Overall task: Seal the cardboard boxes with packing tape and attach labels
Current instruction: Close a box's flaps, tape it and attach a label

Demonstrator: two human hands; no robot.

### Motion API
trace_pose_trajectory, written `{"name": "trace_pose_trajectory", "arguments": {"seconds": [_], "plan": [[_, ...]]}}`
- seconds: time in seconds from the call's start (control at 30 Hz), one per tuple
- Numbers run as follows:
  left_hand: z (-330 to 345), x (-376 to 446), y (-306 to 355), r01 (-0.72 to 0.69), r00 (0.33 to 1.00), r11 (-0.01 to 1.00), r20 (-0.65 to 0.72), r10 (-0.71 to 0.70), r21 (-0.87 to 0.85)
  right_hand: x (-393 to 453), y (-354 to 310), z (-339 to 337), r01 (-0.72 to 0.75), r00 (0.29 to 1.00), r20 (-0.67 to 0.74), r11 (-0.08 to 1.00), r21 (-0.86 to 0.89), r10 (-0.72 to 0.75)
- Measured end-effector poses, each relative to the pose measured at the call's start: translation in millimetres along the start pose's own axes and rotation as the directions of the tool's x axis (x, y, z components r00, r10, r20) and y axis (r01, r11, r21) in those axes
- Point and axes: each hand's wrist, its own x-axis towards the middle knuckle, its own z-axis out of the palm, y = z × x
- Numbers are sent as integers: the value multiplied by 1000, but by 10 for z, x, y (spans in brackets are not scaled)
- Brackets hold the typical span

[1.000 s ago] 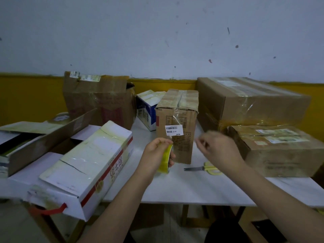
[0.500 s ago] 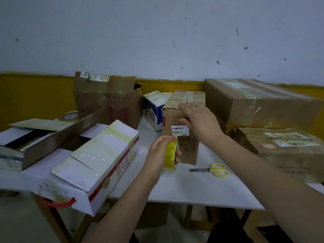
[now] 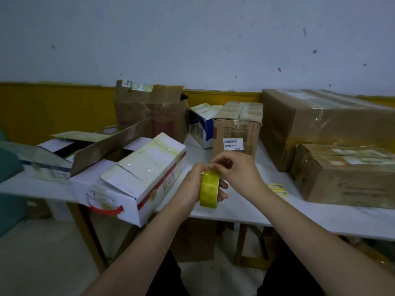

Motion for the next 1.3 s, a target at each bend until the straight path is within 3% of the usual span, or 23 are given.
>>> {"name": "trace_pose_trajectory", "arguments": {"seconds": [0.2,0.33,0.43,0.63,0.77,0.83,0.93,1.0,1.1,1.2,1.3], "plan": [[-90,-326,-214,6,999,999,-43,-5,32,-232,-163,203,18,1000,19,989,-147,-15],[-113,-405,-380,131,990,982,-63,-123,136,-349,-154,259,-111,990,92,994,1,110],[-130,-415,-588,193,978,974,-107,-181,116,-380,-98,323,-174,977,141,981,90,160],[-169,-228,-1029,106,982,976,-172,-74,188,-458,285,589,-263,950,183,965,26,253],[-204,-133,-1124,74,981,970,-189,-29,232,-467,359,688,-155,967,193,985,-72,166],[-209,-127,-1115,102,976,943,-217,-32,317,-474,375,718,-87,978,179,988,-131,110],[-244,-39,-1097,178,934,866,-357,0,467,-458,427,711,-119,973,173,973,-195,154],[-264,26,-1069,219,910,873,-413,-22,437,-426,467,686,-153,962,181,953,-261,204],[-283,35,-1014,248,901,854,-432,-30,458,-394,481,676,-163,956,189,943,-290,224],[-366,-30,-952,314,905,749,-424,-49,584,-434,439,671,-156,957,192,944,-290,217],[-412,-118,-687,311,931,659,-360,-65,684,-492,369,553,-107,986,96,956,-272,138]]}}
